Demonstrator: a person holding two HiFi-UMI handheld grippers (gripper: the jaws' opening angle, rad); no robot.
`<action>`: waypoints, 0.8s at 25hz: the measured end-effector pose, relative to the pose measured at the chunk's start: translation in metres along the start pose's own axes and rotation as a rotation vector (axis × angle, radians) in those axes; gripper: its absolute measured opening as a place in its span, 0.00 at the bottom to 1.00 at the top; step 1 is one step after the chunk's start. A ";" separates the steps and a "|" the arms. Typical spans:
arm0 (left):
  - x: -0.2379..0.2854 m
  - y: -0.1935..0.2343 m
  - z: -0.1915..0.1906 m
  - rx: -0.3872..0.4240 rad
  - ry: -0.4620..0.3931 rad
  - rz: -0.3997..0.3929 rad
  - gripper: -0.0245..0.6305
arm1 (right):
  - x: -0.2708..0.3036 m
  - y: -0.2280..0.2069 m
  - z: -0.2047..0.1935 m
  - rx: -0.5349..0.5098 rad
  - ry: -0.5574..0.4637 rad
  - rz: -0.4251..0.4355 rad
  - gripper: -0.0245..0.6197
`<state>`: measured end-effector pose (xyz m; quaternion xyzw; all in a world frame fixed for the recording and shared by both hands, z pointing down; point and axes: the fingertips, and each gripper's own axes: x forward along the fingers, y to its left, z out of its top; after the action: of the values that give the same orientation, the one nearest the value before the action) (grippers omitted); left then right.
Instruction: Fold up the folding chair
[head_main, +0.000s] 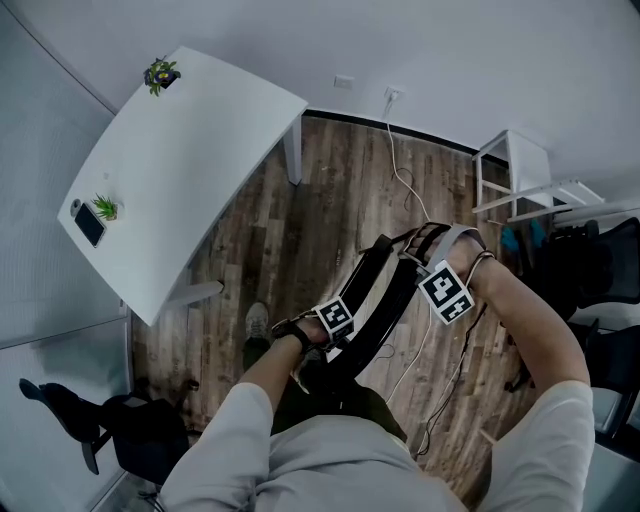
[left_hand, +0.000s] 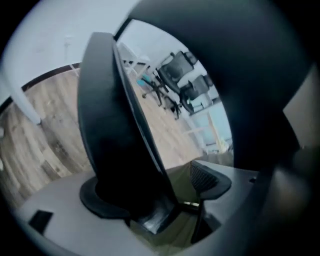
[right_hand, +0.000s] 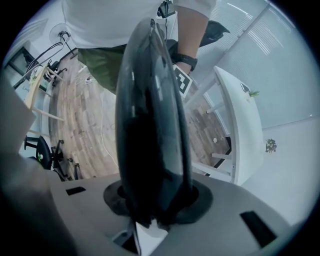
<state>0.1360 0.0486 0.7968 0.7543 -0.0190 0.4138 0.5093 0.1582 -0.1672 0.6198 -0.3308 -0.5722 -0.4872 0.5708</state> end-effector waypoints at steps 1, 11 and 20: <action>0.002 -0.004 0.000 0.037 0.035 0.002 0.65 | -0.001 0.004 0.000 -0.012 0.001 0.008 0.24; 0.021 -0.017 0.024 0.012 -0.115 -0.045 0.56 | -0.015 0.059 -0.006 -0.063 0.010 -0.003 0.19; -0.052 -0.026 0.044 -0.069 -0.341 -0.029 0.53 | -0.019 0.079 -0.009 -0.066 -0.001 -0.015 0.18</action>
<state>0.1399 0.0058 0.7379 0.7959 -0.1082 0.2715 0.5302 0.2376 -0.1479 0.6139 -0.3453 -0.5587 -0.5099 0.5555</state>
